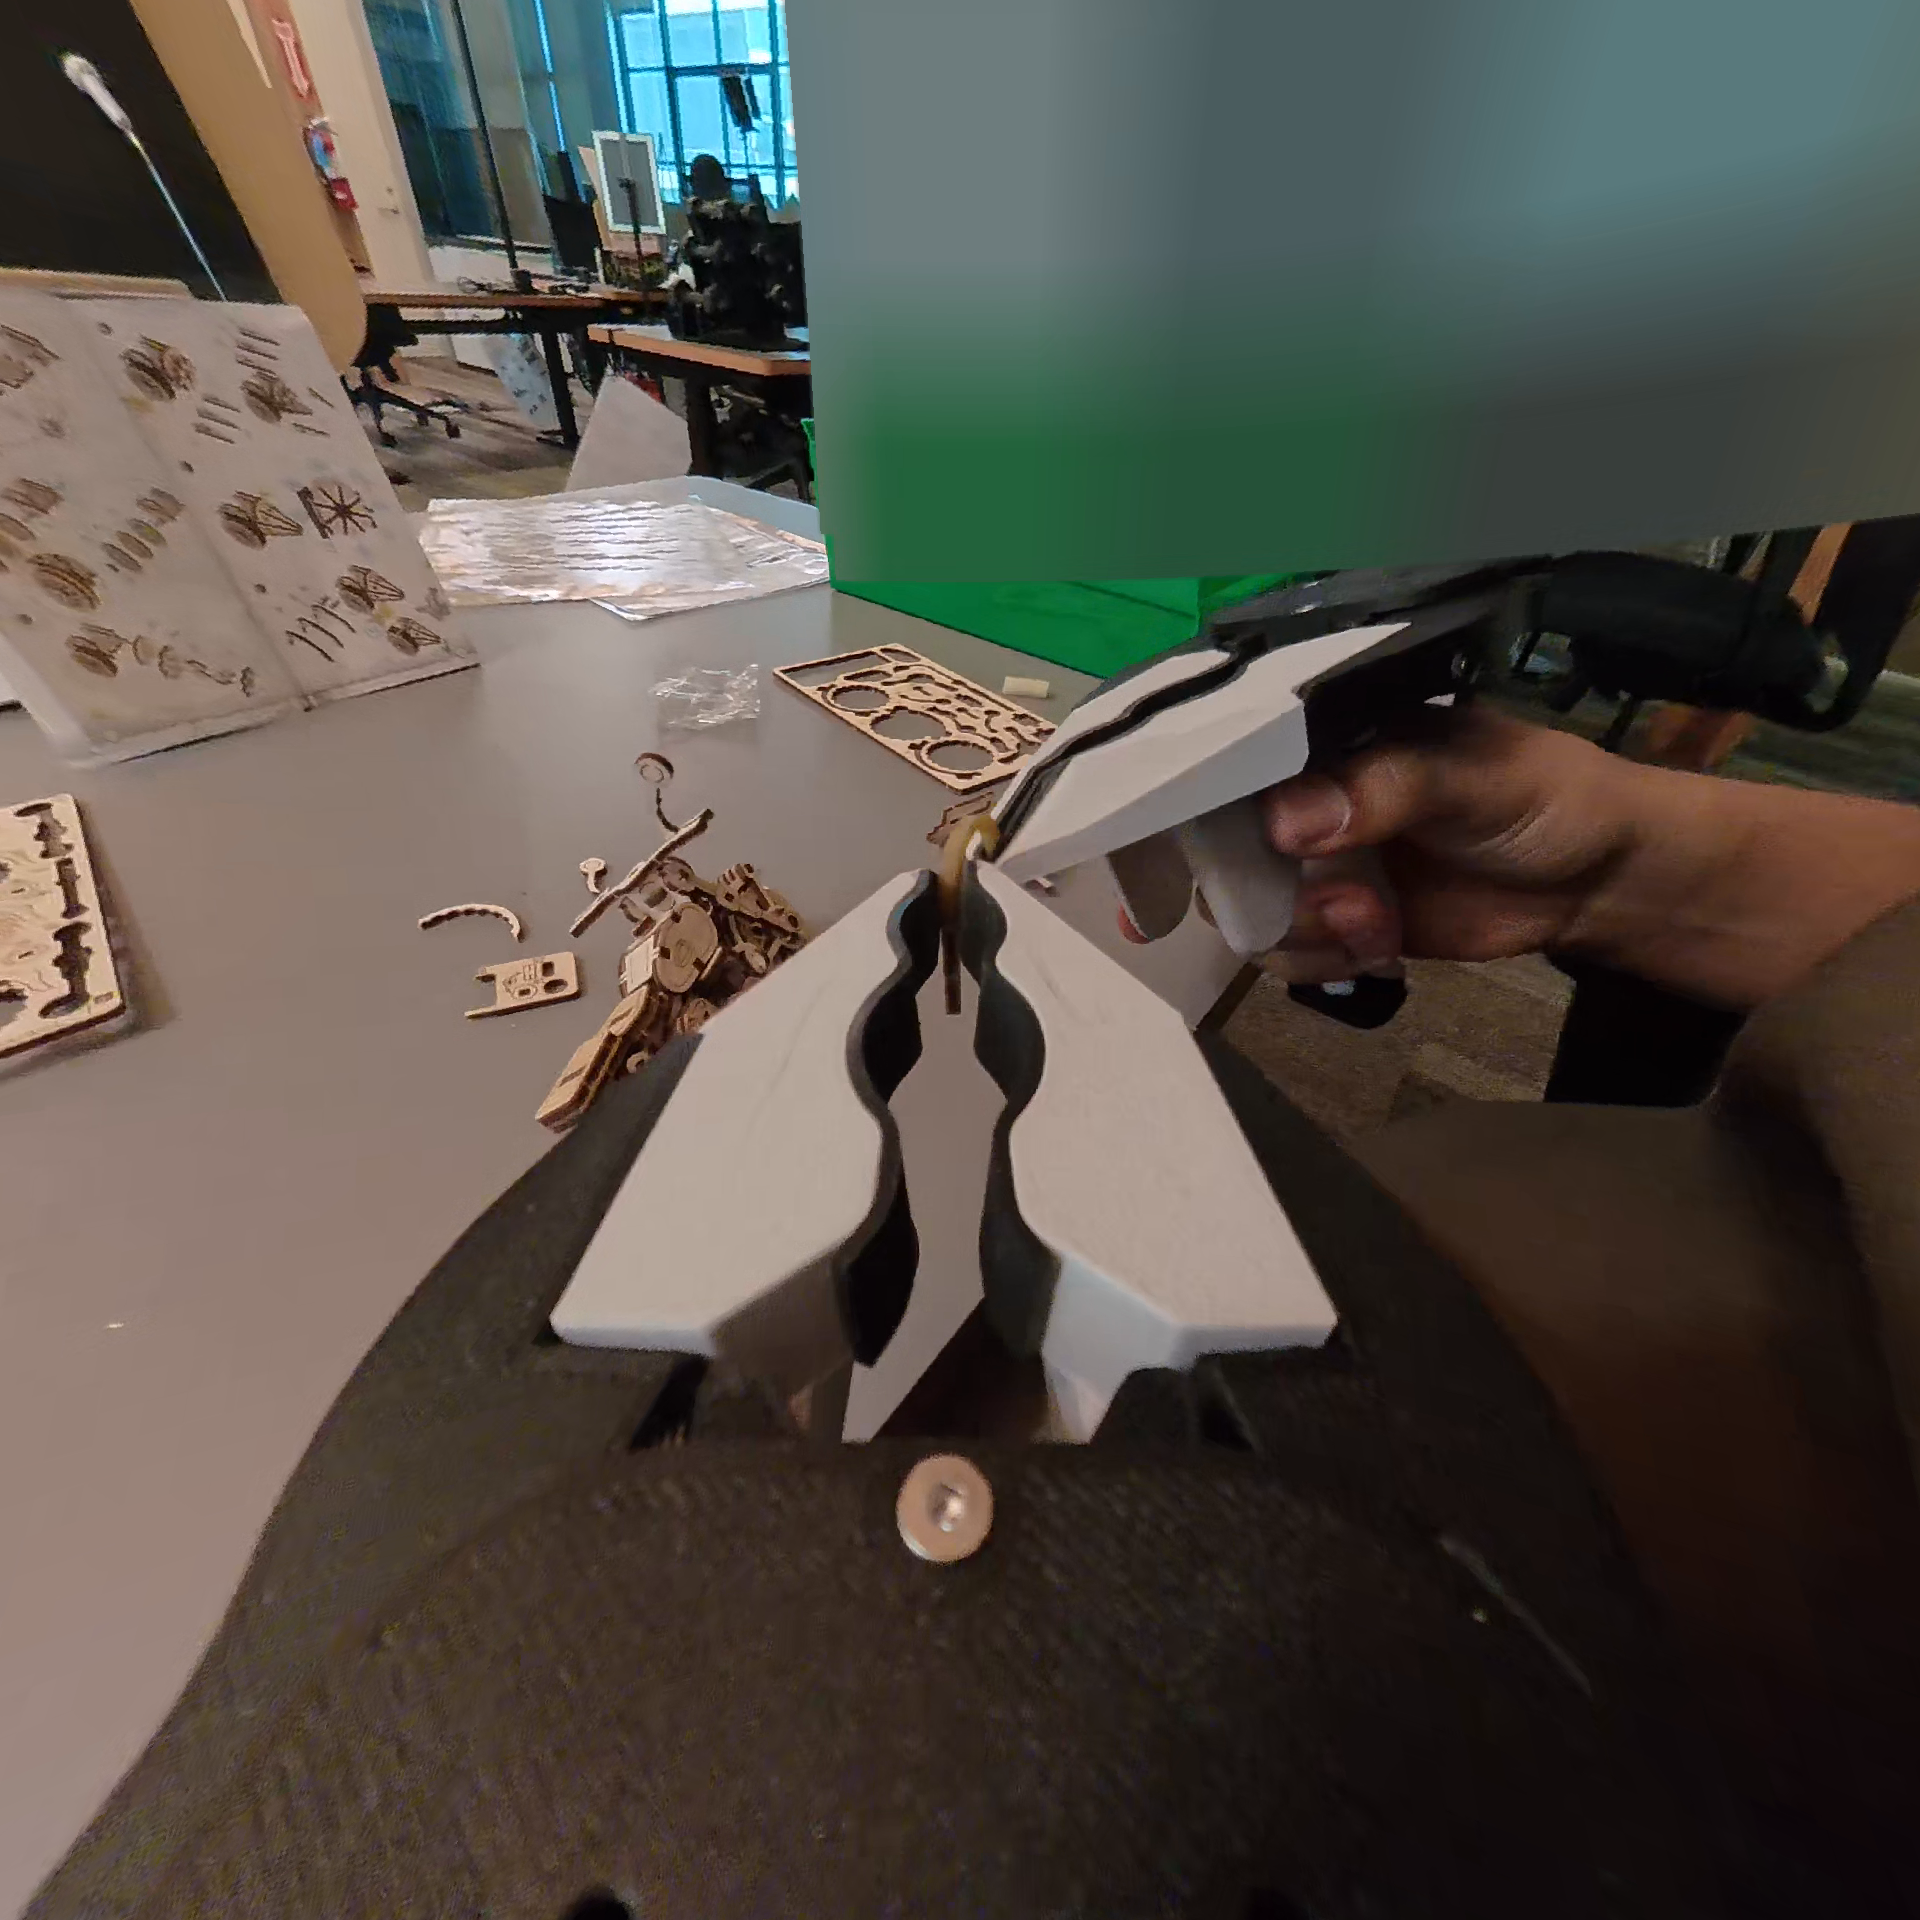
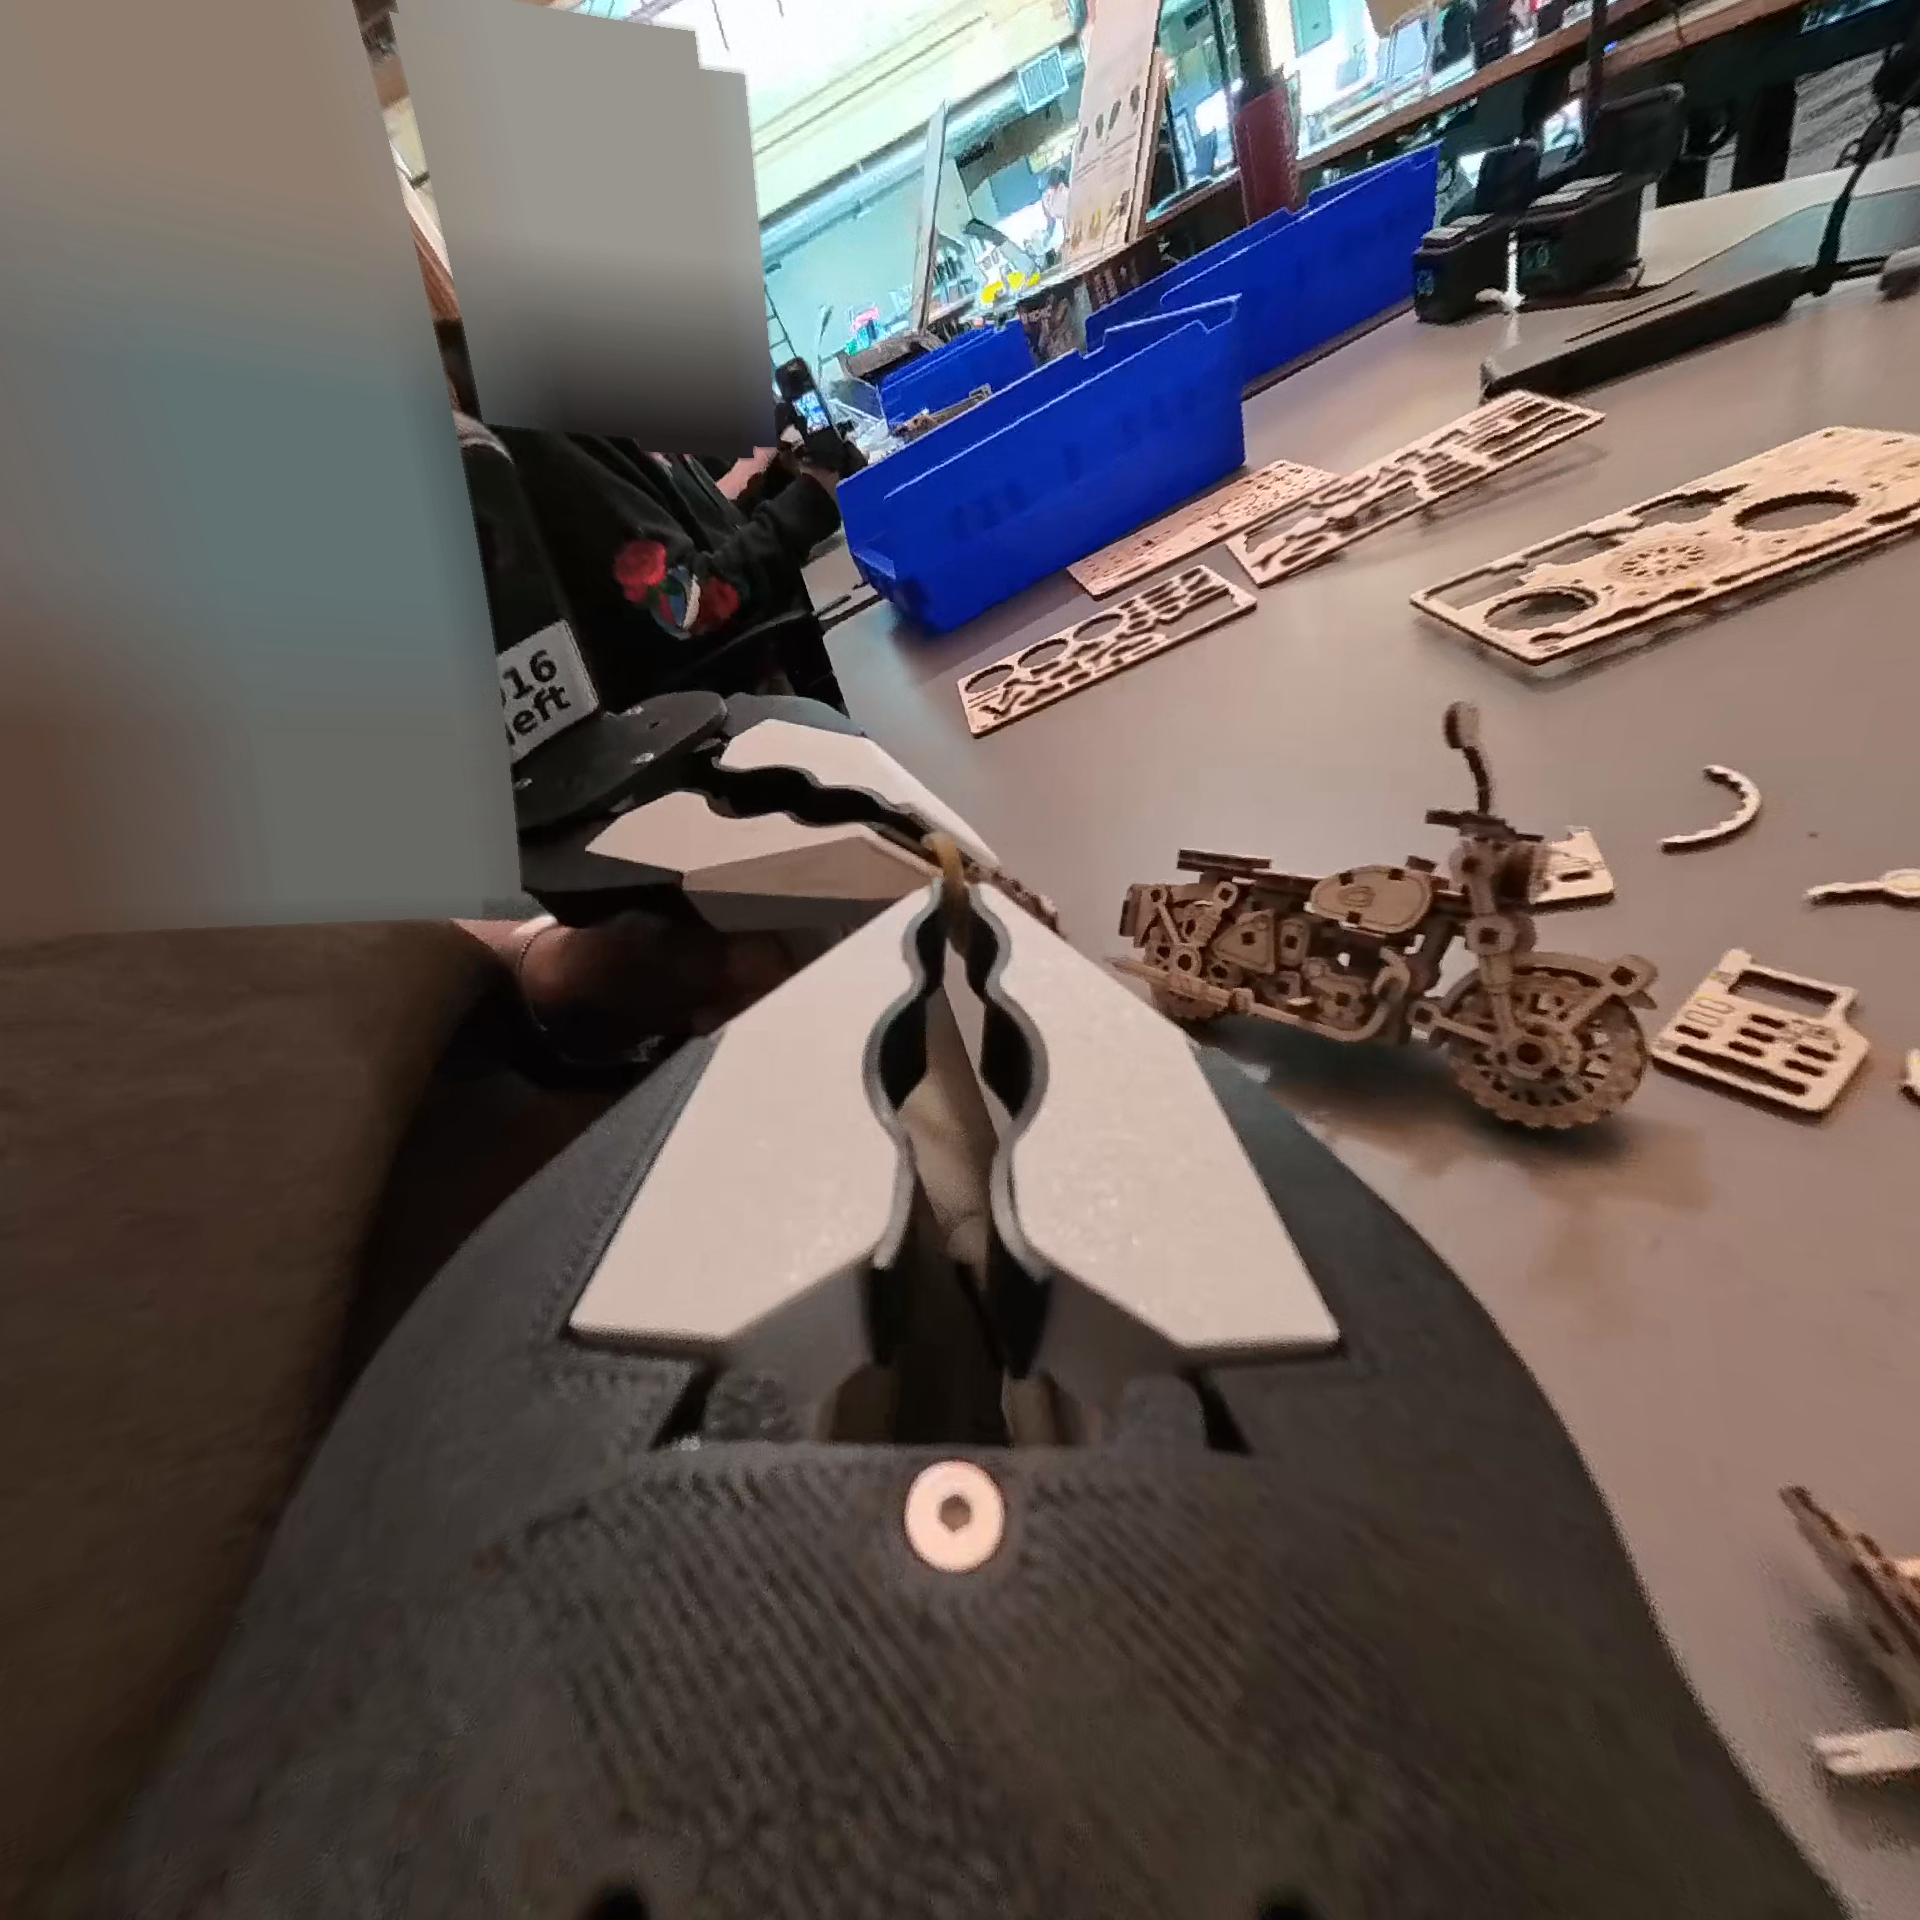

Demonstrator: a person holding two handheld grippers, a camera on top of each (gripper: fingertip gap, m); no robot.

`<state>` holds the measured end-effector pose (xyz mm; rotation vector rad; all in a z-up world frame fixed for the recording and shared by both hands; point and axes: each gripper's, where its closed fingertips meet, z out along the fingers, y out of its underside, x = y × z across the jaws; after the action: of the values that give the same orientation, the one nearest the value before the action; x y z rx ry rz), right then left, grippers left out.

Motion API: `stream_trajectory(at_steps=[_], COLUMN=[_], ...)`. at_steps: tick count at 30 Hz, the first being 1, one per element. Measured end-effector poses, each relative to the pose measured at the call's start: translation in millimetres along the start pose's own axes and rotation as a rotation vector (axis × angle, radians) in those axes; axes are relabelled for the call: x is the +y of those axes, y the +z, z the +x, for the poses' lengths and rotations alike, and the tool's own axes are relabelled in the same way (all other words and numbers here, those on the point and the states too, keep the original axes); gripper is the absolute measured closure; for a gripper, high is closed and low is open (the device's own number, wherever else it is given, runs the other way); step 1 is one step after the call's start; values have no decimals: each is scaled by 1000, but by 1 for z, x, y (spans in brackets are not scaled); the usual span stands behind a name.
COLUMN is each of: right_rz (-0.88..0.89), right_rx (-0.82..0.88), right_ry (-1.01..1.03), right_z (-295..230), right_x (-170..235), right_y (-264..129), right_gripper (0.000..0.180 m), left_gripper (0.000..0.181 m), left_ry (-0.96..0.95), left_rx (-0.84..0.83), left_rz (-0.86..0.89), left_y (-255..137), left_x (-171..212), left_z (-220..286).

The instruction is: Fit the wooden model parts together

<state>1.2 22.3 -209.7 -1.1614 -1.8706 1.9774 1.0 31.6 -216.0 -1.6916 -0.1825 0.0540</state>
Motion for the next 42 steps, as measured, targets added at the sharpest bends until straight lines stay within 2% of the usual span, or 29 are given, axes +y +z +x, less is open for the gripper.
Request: stream_trajectory(at_steps=[6, 11, 13, 18, 25, 35, 42], right_rz=[-28, -104, -119, -118, -119, -100, -70], right_rx=[104, 327, 359, 290, 196, 59, 30], right_ry=[-30, -309, -378, -278, -173, -19, 17], right_z=[13, 26, 26, 25, 17, 3, 0], right_x=[-3, -10, -12, -6, 1, 9, 8], right_y=[-5, -12, -12, -10, -3, 4, 6], right_gripper=[180, 179, 179, 179, 179, 178, 178], left_gripper=[177, 177, 177, 178, 178, 178, 178], left_ry=[54, 17, -13, -41, -282, -504, -587], left_rx=[-26, -27, -30, -46, 39, 111, 128], left_rz=[-21, 25, 65, 125, 211, 278, 308], left_y=[2, -1, -5, -10, -14, -15, -15], left_x=[2, -6, -13, -21, -29, -30, -30], left_z=[2, 2, 2, -1, -6, -9, -13])
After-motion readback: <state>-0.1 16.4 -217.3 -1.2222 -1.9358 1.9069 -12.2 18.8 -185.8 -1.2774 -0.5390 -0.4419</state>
